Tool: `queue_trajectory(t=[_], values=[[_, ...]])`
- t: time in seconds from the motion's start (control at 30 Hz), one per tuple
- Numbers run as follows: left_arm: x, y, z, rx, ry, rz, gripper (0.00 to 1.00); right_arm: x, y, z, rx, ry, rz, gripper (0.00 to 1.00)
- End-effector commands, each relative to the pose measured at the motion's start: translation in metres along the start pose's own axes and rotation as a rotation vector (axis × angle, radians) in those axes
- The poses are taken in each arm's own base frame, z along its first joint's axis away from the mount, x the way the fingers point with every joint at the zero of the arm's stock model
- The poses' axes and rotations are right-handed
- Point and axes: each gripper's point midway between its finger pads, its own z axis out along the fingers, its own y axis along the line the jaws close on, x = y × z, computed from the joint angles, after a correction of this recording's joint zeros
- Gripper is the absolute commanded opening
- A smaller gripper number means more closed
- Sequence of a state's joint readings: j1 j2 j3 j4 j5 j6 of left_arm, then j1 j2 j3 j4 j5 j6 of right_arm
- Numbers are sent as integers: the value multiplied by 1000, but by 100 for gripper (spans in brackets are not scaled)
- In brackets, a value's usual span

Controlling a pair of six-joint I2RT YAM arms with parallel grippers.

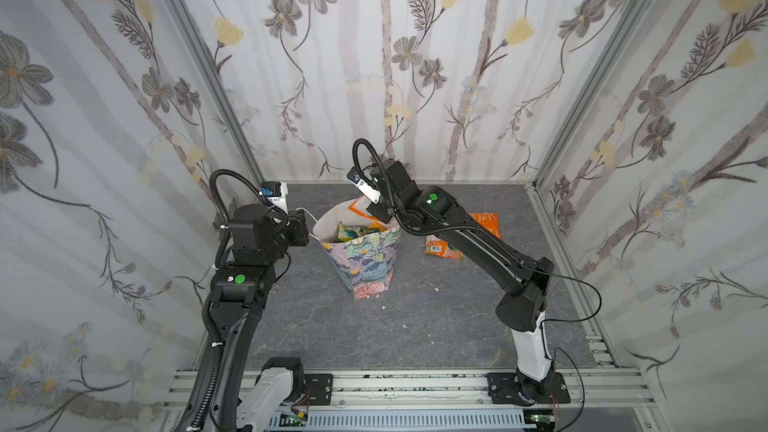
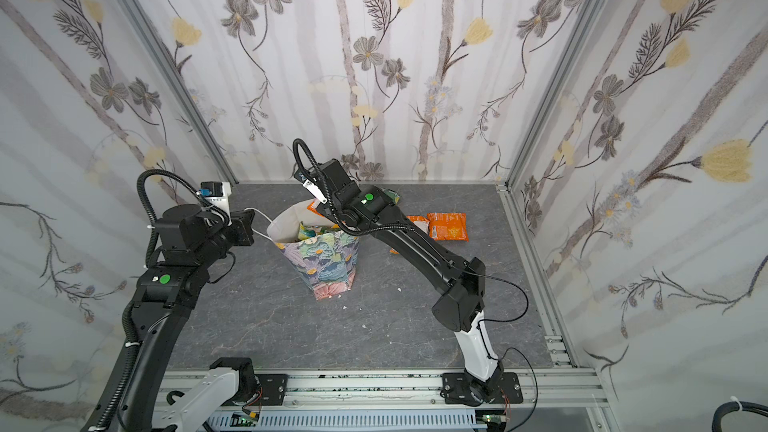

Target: Place the snacks into the paper bag

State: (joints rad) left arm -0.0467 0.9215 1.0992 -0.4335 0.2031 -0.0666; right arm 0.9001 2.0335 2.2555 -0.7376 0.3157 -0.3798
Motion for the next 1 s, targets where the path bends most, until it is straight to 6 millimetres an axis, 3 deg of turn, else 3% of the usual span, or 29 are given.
queue_trajectory(t=[0.0, 0.17, 0.3, 0.67, 0.83, 0.97], values=[[-12, 1, 0, -8, -49, 20, 0, -23, 3, -22, -78, -100, 22, 0], [-10, -1, 5, 9, -38, 16, 0, -42, 23, -45, -252, -193, 111, 0], [-10, -2, 6, 14, -35, 13, 0, -49, 41, -53, -378, -222, 162, 0], [-10, -3, 2, 17, -40, 13, 0, -22, 73, -15, -547, -130, 192, 0], [-11, -6, 3, 37, -35, 3, 0, -41, 58, -30, -530, -152, 277, 0], [-10, -28, 5, 161, -5, -38, 0, -61, 40, -53, -510, -165, 474, 0]])
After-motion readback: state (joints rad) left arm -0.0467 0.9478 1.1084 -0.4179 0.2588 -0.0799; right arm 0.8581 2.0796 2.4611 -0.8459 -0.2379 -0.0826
